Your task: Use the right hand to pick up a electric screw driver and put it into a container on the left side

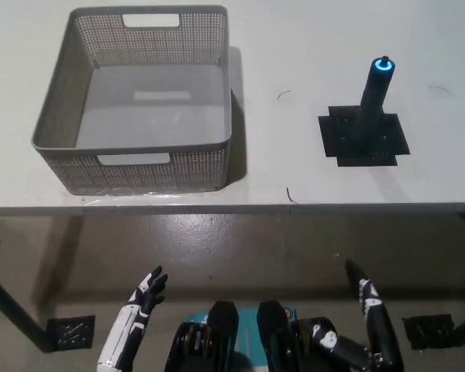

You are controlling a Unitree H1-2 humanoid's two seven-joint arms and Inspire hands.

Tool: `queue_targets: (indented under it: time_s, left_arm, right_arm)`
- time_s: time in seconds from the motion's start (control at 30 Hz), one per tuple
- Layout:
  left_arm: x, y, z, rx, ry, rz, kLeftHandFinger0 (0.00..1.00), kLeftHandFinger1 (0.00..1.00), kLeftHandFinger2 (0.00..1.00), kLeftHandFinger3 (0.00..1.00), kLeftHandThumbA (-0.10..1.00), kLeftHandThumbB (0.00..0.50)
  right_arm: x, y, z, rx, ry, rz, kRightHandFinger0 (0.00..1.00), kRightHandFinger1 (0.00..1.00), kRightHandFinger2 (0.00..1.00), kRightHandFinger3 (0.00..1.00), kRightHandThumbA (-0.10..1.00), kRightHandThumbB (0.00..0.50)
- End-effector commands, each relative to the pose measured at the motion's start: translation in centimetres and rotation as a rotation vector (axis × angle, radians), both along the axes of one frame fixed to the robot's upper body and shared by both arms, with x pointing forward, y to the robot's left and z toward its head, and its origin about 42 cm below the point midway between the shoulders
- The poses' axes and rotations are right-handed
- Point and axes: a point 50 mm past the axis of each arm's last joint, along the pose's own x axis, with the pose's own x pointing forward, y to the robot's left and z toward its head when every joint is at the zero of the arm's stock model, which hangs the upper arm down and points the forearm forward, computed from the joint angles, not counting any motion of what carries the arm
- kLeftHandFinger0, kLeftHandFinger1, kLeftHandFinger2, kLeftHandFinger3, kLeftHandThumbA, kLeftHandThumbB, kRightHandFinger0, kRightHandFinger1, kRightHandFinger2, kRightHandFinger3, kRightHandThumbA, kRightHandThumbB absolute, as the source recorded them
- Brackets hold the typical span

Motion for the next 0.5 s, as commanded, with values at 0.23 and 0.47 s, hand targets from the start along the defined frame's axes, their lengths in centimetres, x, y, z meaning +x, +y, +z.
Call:
queue_targets:
  time_s: [0.23, 0.47]
  left_arm:
    - [0.3, 0.5, 0.7, -0.008, -0.058, -0.025, 1.00, 1.00, 1.00, 1.00, 1.00, 0.291]
    - [0.1, 0.5, 0.4, -0.003, -0.049, -0.025, 1.00, 1.00, 1.00, 1.00, 1.00, 0.280]
  right_arm:
    - [0.7, -1.5, 8.5, 0.041, -0.400, -0.142, 1.00, 1.00, 1.00, 1.00, 1.00, 0.302]
    - [3.3, -2.7, 12.1, 0.086, -0.519, -0.157, 1.00, 1.00, 1.00, 1.00, 1.00, 0.300]
